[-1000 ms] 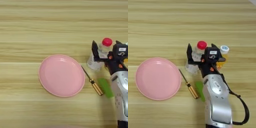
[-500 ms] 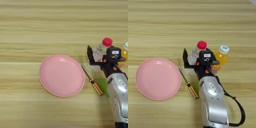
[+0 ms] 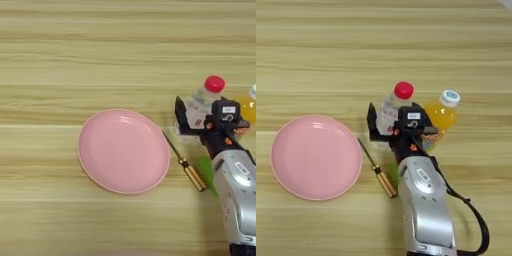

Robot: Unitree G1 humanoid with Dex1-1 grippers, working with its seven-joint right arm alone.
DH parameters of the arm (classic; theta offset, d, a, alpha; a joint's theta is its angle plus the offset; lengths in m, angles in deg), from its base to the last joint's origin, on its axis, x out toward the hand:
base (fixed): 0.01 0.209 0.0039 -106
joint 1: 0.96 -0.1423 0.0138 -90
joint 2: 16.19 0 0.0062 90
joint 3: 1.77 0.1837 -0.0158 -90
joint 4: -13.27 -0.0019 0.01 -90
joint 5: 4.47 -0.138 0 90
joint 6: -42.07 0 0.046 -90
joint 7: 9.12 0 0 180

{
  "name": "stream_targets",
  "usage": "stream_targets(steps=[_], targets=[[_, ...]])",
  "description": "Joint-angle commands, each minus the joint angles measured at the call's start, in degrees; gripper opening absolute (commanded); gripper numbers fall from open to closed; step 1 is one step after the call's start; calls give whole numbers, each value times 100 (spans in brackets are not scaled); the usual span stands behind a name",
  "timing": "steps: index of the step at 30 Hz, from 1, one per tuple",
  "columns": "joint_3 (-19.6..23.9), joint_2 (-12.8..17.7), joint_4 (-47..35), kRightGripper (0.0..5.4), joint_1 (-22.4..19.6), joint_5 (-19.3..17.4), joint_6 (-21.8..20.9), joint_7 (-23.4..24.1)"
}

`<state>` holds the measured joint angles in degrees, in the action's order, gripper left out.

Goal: Move the objects on the table

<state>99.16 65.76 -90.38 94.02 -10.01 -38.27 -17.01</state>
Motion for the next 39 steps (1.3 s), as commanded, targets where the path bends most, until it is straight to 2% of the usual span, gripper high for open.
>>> stream_targets(steps=[1,17,30,39], targets=[[71,151,-109,538,-305,23,-234,48],[56,151,8,538,-326,-41,-212,21],[64,153,33,383,-322,-68,-232,5],[37,152,-48,330,-291,-75,-272,-25]])
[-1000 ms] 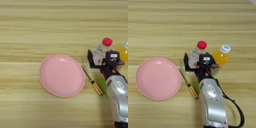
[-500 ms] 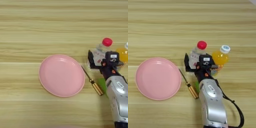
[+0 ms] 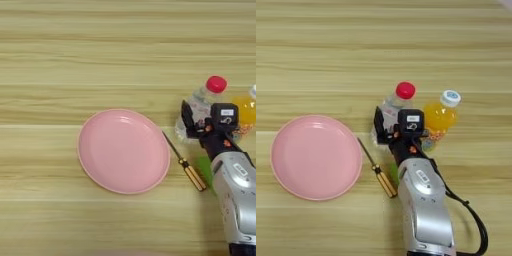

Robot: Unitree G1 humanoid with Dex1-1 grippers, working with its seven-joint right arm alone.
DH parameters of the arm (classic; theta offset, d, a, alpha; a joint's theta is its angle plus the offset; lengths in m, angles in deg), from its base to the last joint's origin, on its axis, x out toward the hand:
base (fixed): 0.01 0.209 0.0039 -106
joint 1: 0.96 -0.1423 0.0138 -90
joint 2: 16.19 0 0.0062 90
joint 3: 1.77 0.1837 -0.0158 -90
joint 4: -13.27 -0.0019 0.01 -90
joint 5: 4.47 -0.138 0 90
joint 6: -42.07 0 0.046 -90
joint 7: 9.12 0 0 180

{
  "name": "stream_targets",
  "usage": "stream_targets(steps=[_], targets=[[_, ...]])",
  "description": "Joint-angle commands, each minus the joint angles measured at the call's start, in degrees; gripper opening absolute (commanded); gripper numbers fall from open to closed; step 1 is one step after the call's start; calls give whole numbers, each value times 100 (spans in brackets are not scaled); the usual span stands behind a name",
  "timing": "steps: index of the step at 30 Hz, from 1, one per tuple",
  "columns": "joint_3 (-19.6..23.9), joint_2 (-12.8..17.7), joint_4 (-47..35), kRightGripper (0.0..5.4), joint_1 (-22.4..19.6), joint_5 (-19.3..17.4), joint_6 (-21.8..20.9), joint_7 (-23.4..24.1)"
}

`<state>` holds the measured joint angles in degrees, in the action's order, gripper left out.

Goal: Move the objects on the table

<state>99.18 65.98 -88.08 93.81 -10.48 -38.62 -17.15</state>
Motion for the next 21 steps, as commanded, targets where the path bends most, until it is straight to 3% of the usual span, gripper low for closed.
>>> stream_targets(steps=[1,8,21], targets=[[28,128,-291,327,-267,-28,-242,-16],[-42,115,-597,324,-207,-37,-177,-42],[-322,5,-2010,323,-47,-143,492,-47]])
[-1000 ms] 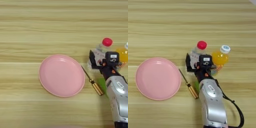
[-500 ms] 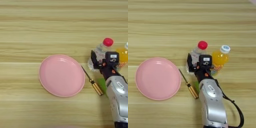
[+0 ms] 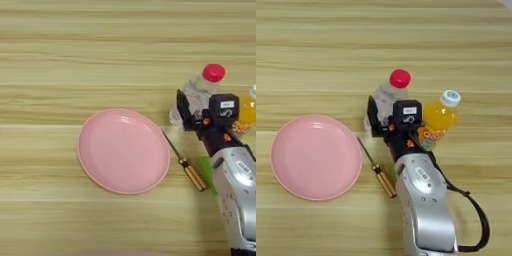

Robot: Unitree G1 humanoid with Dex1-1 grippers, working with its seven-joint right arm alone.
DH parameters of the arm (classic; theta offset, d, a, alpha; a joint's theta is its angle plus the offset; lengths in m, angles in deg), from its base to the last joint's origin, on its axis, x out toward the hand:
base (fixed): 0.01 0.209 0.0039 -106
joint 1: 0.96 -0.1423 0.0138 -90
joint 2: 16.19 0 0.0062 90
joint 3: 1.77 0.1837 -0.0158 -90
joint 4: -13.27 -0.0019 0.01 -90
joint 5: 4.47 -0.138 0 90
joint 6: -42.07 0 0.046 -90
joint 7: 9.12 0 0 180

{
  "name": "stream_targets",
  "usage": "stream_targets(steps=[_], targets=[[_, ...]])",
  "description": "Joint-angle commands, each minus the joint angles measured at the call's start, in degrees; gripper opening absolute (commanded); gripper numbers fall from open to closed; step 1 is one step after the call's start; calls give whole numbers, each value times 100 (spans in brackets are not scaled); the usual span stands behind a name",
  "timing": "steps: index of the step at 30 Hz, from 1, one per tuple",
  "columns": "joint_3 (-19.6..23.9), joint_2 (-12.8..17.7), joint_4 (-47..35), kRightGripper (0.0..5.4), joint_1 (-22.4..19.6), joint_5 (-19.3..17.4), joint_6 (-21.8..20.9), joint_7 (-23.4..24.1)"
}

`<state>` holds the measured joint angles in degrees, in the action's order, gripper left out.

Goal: Move the objects on the table

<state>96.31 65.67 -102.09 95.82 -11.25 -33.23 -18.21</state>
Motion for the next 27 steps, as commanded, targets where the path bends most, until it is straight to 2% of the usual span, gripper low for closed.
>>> stream_targets(steps=[1,10,22,27], targets=[[-73,24,-710,323,-229,-76,13,58],[-708,-102,-1441,323,104,-14,379,12],[-1698,-208,-1434,323,491,290,292,20],[-1929,-240,-1294,323,522,400,210,19]])
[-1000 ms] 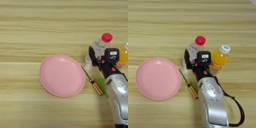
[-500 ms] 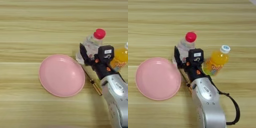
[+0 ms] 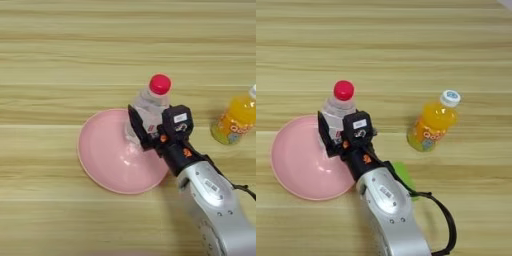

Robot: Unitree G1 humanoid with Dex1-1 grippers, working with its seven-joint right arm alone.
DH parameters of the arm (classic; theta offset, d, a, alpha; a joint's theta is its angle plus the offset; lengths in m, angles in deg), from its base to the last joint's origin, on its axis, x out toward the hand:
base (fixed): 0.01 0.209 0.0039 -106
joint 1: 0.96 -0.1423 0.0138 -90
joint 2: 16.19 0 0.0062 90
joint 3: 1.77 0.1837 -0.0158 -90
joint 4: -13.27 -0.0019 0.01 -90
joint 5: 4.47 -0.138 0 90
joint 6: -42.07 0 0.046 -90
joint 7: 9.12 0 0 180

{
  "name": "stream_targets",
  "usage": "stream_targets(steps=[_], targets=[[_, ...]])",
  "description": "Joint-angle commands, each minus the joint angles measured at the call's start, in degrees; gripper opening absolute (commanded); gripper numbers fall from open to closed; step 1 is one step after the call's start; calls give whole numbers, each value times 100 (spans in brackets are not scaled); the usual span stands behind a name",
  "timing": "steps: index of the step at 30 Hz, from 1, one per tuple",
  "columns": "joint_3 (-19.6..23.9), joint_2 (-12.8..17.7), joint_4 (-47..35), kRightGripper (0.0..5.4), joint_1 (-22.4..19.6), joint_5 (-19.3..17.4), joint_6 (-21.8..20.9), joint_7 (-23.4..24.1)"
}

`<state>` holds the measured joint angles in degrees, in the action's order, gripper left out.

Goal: Move the objects on the table

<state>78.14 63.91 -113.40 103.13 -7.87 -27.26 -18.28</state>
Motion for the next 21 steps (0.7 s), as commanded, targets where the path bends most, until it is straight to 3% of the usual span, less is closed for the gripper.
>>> stream_targets(steps=[1,21], targets=[[-167,-67,-102,322,-209,88,-421,22],[-383,-159,734,318,-230,57,-886,-116]])
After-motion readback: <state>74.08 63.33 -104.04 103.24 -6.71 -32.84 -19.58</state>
